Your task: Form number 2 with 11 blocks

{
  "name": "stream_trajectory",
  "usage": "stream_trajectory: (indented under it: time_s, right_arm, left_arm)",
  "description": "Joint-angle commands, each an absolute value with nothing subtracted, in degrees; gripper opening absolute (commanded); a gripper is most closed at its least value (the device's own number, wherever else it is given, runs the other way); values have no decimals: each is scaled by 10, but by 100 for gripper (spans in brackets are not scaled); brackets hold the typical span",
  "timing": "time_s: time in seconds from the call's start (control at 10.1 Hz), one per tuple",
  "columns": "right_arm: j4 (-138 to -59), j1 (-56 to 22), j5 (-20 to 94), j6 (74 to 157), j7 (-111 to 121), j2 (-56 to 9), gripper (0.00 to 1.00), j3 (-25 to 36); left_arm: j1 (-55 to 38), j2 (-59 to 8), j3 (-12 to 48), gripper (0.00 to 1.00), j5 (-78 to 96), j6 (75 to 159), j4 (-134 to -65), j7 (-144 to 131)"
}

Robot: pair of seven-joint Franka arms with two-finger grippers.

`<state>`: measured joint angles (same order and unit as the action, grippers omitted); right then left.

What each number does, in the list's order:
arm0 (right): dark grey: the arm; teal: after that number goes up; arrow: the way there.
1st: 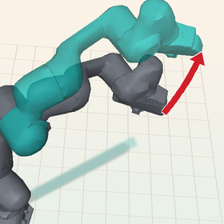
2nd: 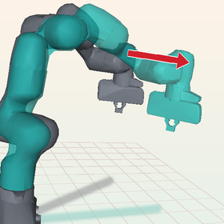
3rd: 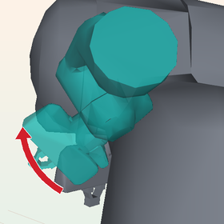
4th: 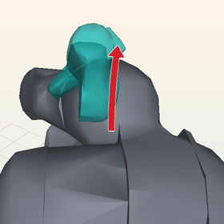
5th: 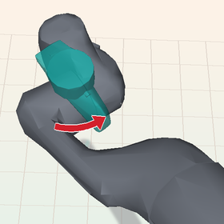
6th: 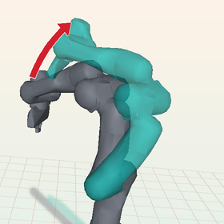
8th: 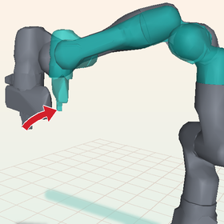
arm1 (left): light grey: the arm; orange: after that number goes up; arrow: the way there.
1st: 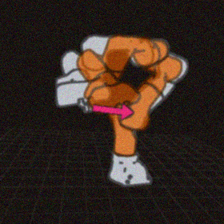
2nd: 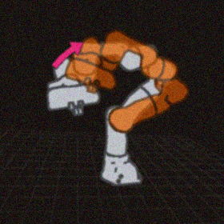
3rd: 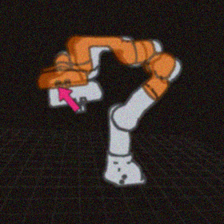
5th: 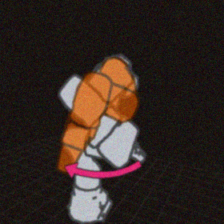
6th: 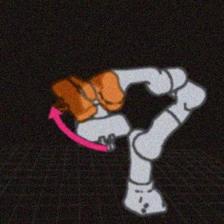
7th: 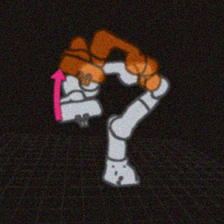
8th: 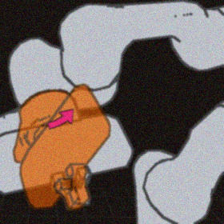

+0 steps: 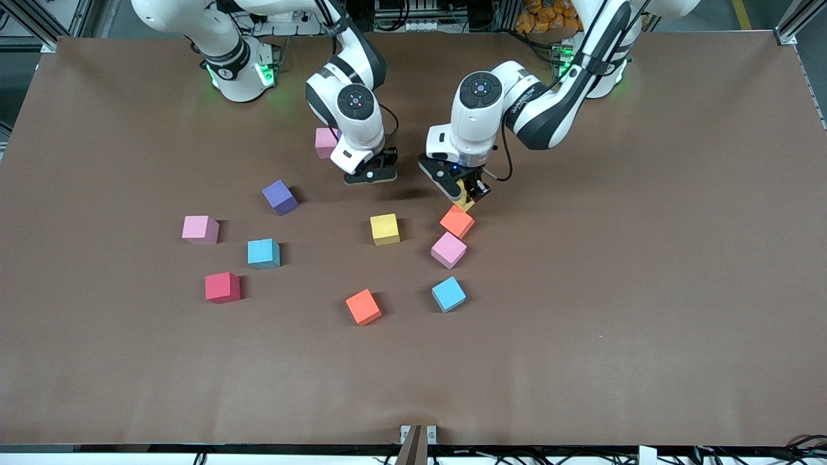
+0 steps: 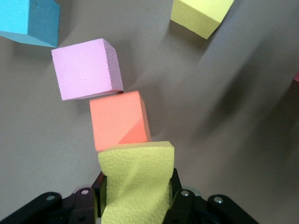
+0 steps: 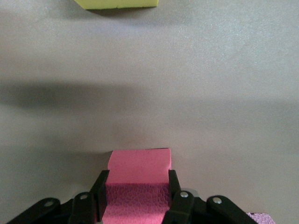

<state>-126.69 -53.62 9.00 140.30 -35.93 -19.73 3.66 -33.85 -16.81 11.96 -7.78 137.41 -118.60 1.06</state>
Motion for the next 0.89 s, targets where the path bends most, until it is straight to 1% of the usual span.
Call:
stream_trajectory:
  time_s: [0.0, 0.49, 0.59, 0.69, 0.79]
  right_arm:
    - [-1295, -546, 95, 1410, -371, -175, 0, 40]
    - [-1296, -547, 95, 1409, -389, -173, 0, 40]
    - [-1296, -547, 95, 1408, -400, -173, 35, 40]
    - [-1296, -547, 95, 1408, -404, -174, 99, 40]
    - [-1295, -549, 95, 1404, -404, -174, 100, 40]
  left_arm:
    - [-335, -162, 123, 5, -83, 1351, -1171, 8]
    - [-326, -162, 123, 5, -63, 1343, -1163, 7]
    - [-326, -162, 123, 5, -61, 1343, -1163, 5]
    - [-324, -163, 123, 5, -61, 1343, -1158, 1]
    - [-324, -164, 123, 5, -60, 1343, -1156, -2]
